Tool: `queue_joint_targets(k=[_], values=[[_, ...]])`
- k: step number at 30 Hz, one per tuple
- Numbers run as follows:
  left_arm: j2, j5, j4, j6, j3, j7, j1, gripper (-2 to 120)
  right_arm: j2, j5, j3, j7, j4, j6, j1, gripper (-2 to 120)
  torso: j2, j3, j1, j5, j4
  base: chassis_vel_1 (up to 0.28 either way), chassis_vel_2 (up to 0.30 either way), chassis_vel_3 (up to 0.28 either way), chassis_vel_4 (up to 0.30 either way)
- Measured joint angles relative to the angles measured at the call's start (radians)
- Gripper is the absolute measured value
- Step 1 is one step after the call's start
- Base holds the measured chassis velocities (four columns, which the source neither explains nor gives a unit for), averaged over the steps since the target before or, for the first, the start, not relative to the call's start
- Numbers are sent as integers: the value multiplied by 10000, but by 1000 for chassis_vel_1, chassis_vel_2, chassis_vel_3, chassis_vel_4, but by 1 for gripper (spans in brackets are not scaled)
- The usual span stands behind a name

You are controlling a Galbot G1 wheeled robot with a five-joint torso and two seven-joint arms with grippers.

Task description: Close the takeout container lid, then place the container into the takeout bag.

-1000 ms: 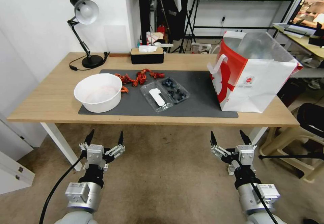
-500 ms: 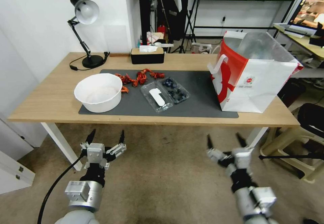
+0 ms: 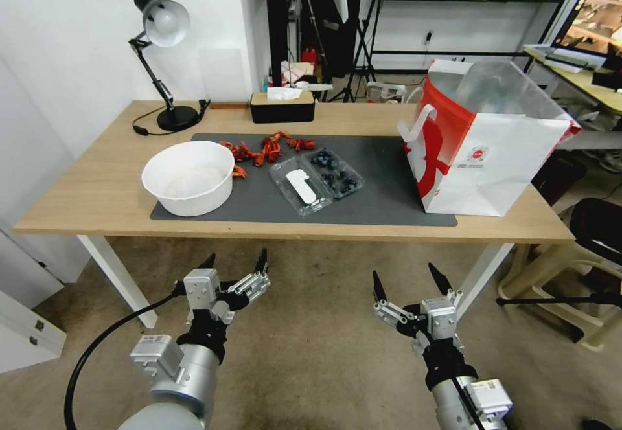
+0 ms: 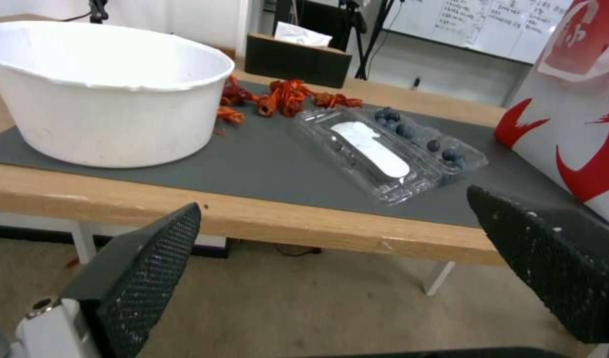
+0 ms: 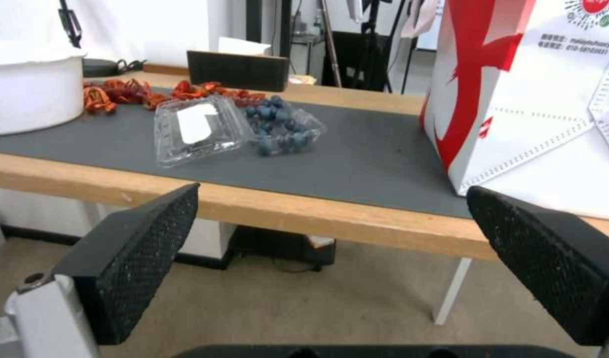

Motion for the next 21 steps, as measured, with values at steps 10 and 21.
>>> queue_joint_targets(k=[10,21], values=[[-12,39,84,-116,-44,52,-9,100,-8,30,26,14,15,27,80,100,0,-1,-1,0,0,0,0,0,0],[70,-12,508,-304,-168,248,-198,100,-10,279,294,96,-767,26,756,100,0,0,-1,1,1,0,0,0,0]])
